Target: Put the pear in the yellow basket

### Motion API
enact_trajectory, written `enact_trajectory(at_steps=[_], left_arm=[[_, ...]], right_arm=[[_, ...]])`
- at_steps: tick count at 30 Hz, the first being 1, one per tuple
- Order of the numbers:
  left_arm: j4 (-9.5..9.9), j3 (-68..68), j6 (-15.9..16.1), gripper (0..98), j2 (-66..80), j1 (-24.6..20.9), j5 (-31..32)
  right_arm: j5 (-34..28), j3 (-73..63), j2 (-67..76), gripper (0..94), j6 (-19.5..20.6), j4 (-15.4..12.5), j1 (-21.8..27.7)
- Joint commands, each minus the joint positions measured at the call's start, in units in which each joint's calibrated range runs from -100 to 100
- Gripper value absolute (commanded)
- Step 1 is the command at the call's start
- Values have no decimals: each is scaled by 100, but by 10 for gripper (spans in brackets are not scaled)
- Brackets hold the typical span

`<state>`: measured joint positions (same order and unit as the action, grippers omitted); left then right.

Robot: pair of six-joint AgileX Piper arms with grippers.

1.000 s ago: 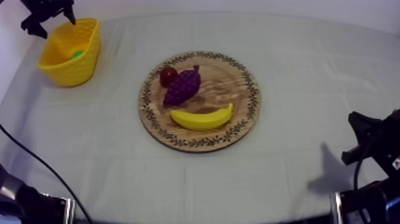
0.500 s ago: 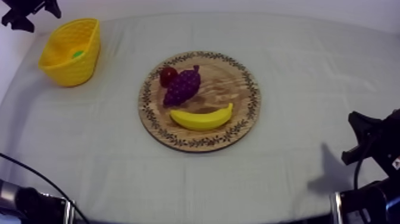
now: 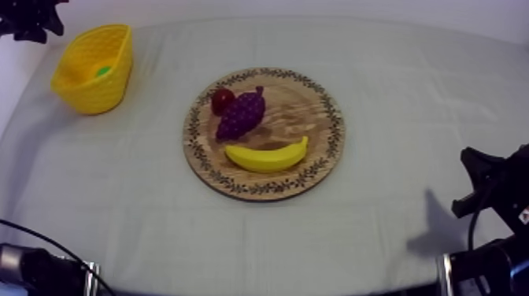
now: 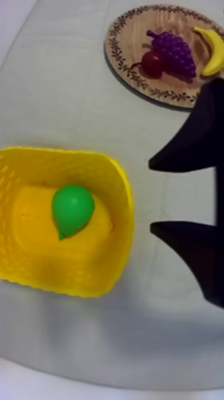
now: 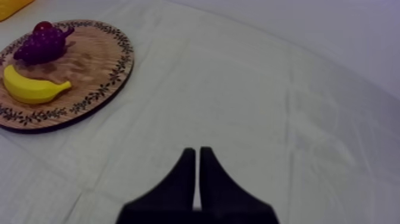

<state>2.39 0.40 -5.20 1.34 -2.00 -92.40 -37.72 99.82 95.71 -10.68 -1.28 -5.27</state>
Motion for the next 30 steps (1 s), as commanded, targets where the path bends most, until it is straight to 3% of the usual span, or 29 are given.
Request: enact_trajectory(at_steps=[1,4,8,14,17,20,30], left_arm=[[39,-207,27,201,69,9,64],[78,-474,109,79,222,34,204],[103,-810,163,20,498,73,420],[108,-1352,126,4,1188,57,783],[155,-1858,-100,2,1786,29,1109],[221,-2550,-285,1,2486,6,1576],[361,-4700,-437,0,4780,159,3130]], right_arm=[[-2,-5,4,4,-4,-1,-1],[-2,-5,4,4,-4,-1,-1],[-2,-5,4,4,-4,-1,-1],[-2,-5,4,4,-4,-1,-1],[-2,-5,4,4,-4,-1,-1],[-2,-5,4,4,-4,-1,-1],[-2,-5,4,4,-4,-1,-1]])
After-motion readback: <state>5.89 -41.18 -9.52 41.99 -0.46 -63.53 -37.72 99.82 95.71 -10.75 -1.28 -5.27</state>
